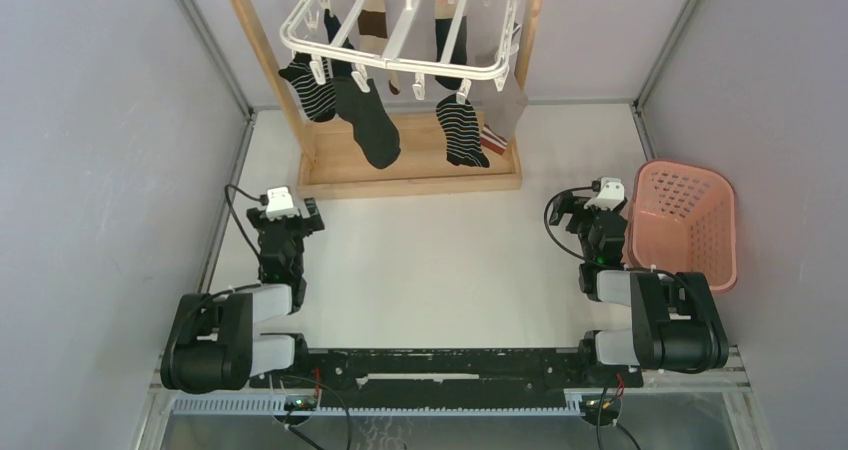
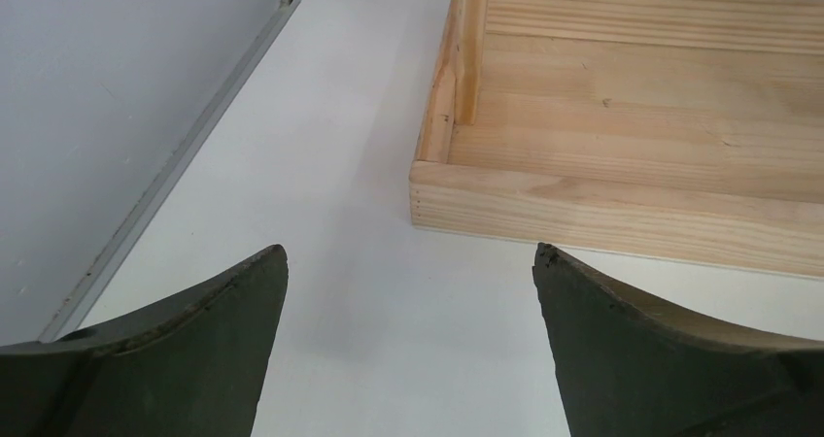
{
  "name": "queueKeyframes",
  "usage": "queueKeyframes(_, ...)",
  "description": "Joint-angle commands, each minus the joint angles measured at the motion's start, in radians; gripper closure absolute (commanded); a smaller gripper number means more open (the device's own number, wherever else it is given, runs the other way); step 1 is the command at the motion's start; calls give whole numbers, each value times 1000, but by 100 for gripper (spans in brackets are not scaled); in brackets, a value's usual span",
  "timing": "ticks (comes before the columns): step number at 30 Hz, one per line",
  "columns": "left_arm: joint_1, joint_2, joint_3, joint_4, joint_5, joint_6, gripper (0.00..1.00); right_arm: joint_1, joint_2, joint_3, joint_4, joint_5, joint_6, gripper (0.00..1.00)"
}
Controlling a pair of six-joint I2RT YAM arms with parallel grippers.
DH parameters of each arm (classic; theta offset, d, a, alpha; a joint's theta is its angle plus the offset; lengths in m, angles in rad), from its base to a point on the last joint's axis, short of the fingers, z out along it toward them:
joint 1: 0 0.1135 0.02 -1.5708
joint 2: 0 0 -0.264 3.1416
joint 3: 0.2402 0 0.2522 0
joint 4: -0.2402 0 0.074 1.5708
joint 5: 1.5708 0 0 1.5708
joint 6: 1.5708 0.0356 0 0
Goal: Remove the socks clipped to the hanger
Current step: Move the bin to the center of the board.
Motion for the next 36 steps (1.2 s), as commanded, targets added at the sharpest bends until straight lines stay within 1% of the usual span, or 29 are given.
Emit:
queueKeyframes(1, 7, -43, -13, 64, 6, 11, 0, 2, -2, 23, 26, -6, -8, 0)
queueKeyframes(3, 6, -77, -12, 36, 9, 15, 0, 2, -5, 21, 30, -6, -8, 0)
queueKeyframes(6, -6, -159, 5, -76, -5, 24, 0, 3, -12, 13, 44, -6, -13, 0)
queueKeyframes(8, -19, -231, 16, -155, -10, 40, 0, 5, -49, 12, 12, -6, -14, 0)
queueKeyframes(12, -61, -405, 21, -294, -40, 67, 0, 21, -171, 38, -122, -6, -38, 0)
queueKeyframes(14, -82, -480, 26, -352, -45, 64, 0, 50, -231, 47, -175, -2, -50, 0)
queueKeyframes(17, -119, -581, 51, -448, -43, 46, 0, 76, -354, 47, -254, 13, -52, 1)
queueKeyframes(20, -155, -642, 95, -557, -29, 21, 0, 103, -472, 51, -332, -5, -52, 0)
queueKeyframes(22, -179, -668, 119, -608, -6, -6, 0, 124, -546, 70, -389, -7, -39, 0)
queueKeyframes(27, -248, -693, 196, -722, 37, -128, 0, 172, -678, 169, -612, -29, 86, 0)
queueKeyframes(34, -333, -645, 305, -758, 175, -279, 0, 225, -766, 379, -977, 61, 265, 1)
queueKeyframes(36, -351, -617, 345, -785, 207, -314, 0, 222, -790, 414, -1023, 23, 285, 0)
